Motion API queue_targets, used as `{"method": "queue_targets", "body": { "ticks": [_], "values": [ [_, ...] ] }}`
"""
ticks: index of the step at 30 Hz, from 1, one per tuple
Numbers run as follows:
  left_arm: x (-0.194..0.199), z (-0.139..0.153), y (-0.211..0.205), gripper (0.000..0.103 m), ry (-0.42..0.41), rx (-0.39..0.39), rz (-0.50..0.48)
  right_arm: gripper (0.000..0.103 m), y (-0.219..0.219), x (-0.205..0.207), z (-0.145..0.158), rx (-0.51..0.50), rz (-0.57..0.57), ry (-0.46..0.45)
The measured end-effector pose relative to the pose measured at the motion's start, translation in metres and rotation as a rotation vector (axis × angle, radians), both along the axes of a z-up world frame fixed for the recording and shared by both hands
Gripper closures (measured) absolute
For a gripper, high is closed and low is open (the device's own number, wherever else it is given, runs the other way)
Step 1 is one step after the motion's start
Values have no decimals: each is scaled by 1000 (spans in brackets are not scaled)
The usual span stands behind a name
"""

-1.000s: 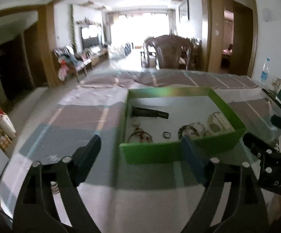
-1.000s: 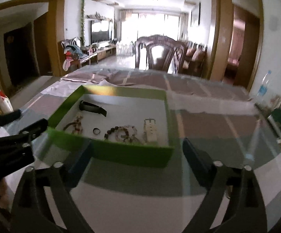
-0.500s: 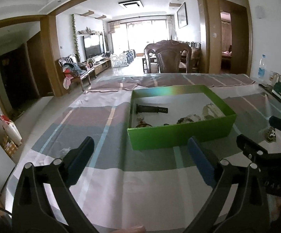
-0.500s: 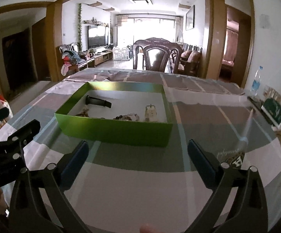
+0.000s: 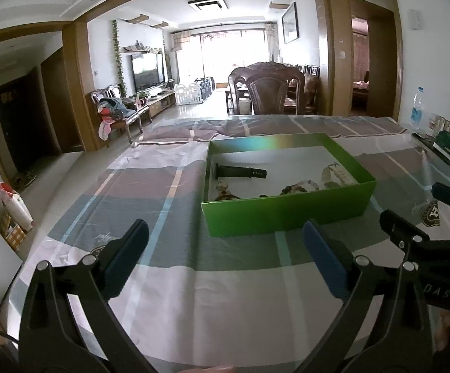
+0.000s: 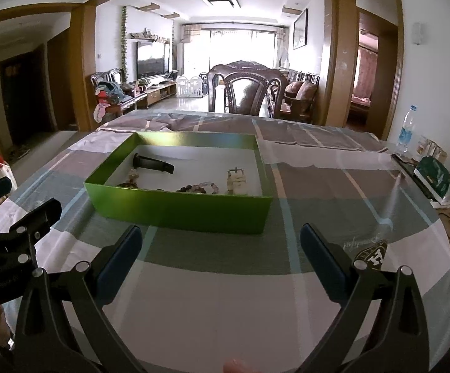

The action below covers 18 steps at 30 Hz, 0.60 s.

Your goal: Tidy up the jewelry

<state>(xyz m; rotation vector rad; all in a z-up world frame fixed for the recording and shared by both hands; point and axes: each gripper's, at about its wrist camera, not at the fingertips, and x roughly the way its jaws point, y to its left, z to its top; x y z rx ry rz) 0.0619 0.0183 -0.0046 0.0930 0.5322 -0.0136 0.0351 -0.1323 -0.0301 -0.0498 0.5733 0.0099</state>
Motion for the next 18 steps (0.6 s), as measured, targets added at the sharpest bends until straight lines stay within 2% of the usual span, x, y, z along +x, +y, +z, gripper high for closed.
{"method": "queue_targets", "body": {
  "ticks": [18],
  "values": [
    [-2,0,0,4,11,-12,-9,4,-2,-2,3,-5,-5,-3]
  ]
}}
